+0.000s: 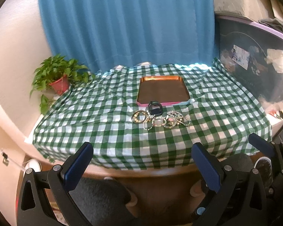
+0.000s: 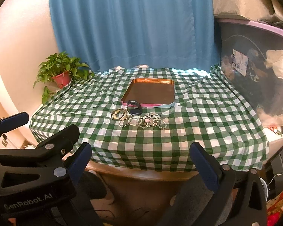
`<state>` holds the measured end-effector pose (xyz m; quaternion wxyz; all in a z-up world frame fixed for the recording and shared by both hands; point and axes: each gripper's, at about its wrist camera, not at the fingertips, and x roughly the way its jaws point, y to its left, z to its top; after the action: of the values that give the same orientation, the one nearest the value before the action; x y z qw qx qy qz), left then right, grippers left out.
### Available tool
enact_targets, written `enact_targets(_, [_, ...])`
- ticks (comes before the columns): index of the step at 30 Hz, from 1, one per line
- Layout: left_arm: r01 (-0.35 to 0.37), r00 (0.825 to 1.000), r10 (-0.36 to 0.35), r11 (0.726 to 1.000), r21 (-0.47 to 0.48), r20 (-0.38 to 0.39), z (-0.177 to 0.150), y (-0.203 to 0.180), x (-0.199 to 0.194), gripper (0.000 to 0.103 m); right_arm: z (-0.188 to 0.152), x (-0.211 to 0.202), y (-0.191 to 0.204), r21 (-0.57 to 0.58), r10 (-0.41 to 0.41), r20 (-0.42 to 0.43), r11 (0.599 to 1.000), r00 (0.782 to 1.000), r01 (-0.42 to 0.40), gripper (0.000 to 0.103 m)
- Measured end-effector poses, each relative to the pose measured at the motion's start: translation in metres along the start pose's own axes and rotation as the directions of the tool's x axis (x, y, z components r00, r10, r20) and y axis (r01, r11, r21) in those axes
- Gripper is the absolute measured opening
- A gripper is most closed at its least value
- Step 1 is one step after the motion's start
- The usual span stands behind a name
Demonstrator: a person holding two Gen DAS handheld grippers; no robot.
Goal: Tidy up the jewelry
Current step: 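Grasp the gold bangle with the left tool while the right tool grasps the black watch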
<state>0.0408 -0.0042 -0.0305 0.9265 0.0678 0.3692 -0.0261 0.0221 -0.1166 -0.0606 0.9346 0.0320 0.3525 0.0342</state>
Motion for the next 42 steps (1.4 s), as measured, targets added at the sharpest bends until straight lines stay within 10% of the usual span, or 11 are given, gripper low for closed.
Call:
enact_targets(9, [0.092,0.996,-0.092,0.996,-0.002,-0.017,-0.023,0.002,0.114,0.103,-0.020,0.110,-0.014,-0.031,0.071,-0.109,0.997,0.991,-0.075,0.103])
enact_targets(13, [0.304,0.945,-0.313,0.948,-0.096,-0.097,-0.027,0.019,0.161,0.103,-0.028,0.149,-0.022,-0.021,0.101,-0.126,0.994,0.987,-0.104,0.103])
enact_targets(17, [0.208,0.974,-0.216,0.972,-0.105,-0.071,-0.015,0.042,0.195,0.103,-0.022,0.172,-0.041,0.006,0.141,-0.094,0.990,0.986,-0.141,0.103])
enact_targets(24, [0.265,0.961,-0.271,0.959,-0.100,-0.054,-0.003,0.061,0.261,0.102,0.005,0.220,-0.068,0.000,0.112,-0.045,0.994,0.993,-0.112,0.103])
enact_targets(27, [0.253,0.966,-0.256,0.966,-0.060,-0.037,-0.002,0.061,0.284,0.101,0.001,0.234,-0.082,0.033,0.233,-0.030,0.972,0.972,-0.232,0.095])
enact_targets(30, [0.283,0.955,-0.287,0.958,-0.052,-0.071,0.007,0.068,0.309,0.083,0.004,0.246,-0.092,0.079,0.233,-0.073,0.971,0.970,-0.228,0.076])
enact_targets(42, [0.412,0.904,-0.420,0.905,-0.101,-0.080,0.026,0.080,0.358,0.083,0.024,0.260,-0.095,-0.027,0.198,-0.057,0.979,0.978,-0.200,0.075])
